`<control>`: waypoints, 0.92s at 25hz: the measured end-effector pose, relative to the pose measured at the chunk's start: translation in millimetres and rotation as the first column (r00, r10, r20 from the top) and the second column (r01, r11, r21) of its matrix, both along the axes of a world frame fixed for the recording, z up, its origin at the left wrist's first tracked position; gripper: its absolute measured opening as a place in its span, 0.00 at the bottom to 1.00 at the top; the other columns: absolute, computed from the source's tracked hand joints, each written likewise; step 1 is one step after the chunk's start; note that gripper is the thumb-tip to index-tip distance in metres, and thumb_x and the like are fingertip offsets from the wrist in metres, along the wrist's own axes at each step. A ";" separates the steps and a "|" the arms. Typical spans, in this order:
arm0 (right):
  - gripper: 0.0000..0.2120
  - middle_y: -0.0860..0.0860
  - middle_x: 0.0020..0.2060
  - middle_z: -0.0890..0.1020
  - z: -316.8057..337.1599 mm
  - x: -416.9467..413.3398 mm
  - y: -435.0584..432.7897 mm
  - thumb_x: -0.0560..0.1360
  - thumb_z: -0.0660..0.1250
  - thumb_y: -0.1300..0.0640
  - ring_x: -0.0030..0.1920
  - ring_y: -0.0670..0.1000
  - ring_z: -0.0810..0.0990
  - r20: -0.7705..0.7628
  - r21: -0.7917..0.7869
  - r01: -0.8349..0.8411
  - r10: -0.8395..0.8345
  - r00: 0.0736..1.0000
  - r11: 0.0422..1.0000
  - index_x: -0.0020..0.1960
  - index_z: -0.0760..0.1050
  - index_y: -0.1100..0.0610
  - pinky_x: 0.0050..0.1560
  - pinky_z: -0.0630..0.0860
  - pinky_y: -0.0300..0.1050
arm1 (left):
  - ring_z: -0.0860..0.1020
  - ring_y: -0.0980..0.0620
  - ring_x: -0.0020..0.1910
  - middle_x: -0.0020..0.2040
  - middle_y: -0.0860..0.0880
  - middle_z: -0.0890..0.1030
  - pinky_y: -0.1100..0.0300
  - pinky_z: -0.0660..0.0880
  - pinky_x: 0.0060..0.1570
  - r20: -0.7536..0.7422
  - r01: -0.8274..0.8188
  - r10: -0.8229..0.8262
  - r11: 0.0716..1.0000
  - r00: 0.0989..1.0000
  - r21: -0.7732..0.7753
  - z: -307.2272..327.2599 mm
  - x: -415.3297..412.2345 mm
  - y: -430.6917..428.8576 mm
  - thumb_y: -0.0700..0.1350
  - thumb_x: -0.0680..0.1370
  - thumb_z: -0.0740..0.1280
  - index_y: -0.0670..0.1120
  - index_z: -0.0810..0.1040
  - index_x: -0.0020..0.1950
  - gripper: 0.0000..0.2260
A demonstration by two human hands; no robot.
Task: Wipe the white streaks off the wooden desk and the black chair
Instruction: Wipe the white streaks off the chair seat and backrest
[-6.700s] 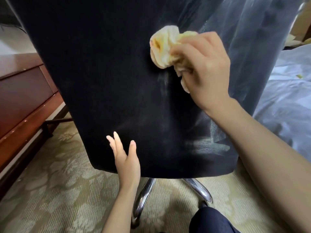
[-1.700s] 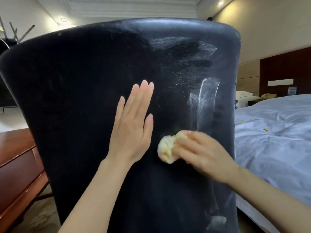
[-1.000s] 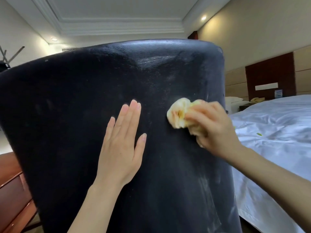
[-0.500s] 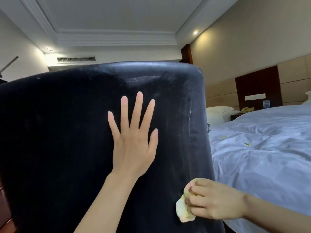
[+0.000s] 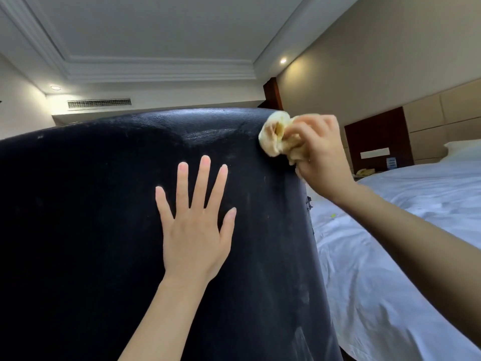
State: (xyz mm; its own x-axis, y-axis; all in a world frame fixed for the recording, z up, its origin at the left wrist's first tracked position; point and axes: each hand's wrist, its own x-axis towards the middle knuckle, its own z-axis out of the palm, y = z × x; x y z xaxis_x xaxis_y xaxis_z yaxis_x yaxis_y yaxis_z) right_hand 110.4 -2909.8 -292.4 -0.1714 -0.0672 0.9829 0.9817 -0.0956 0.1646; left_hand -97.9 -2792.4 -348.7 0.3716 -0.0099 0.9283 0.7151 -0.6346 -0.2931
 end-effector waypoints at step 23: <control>0.13 0.53 0.48 0.78 -2.7 -84.6 -7.8 0.64 0.69 0.57 0.43 0.57 0.73 0.072 -0.066 -0.058 0.063 0.995 0.996 0.48 0.79 0.57 0.43 0.69 0.51 | 0.42 0.39 0.77 0.79 0.46 0.44 0.36 0.43 0.71 0.218 0.098 -0.071 0.989 0.973 -0.113 -0.1 -27.5 -0.1 0.51 0.79 0.51 0.53 0.46 0.78 0.28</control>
